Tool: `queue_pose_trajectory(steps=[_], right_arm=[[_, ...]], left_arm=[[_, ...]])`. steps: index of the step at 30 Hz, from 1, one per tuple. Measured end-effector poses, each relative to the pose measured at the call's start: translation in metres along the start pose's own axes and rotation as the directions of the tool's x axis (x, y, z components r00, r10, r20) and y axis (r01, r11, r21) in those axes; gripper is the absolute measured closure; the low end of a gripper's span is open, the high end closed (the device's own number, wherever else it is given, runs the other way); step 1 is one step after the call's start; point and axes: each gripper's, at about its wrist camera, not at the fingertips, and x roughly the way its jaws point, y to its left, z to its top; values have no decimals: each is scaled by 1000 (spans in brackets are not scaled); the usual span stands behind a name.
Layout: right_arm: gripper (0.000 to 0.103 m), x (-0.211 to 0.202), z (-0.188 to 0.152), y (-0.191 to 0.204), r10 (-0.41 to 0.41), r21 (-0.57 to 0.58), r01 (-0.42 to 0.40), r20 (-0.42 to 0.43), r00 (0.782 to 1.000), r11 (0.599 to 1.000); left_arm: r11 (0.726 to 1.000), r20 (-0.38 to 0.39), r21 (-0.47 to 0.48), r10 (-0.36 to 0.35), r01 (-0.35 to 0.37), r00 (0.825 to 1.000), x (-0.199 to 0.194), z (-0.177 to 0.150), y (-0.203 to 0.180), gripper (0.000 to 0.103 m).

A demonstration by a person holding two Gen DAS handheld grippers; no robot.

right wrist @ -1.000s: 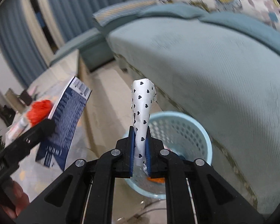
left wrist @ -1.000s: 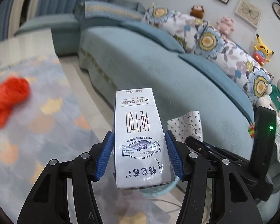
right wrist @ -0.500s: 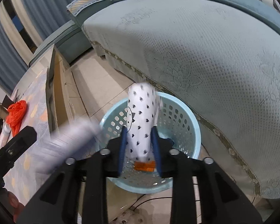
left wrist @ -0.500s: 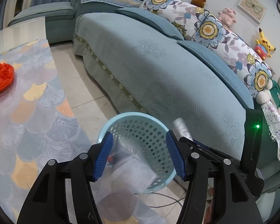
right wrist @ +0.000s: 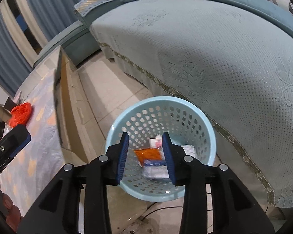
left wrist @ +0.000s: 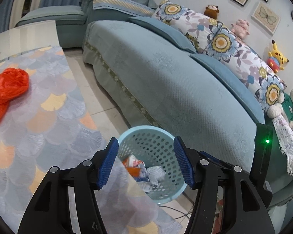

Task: Collect trash
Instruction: 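Move the left tool to the pink spray bottle while the right tool reaches the red bag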

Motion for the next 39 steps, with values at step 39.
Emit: queue_pose_trajectory(steps=[39], right_arm=[[33,70,-32,368,293,-479,-284,-57,954,831]], left_arm=[[706,126,-539,607,-459,785,-222,6,393,30]])
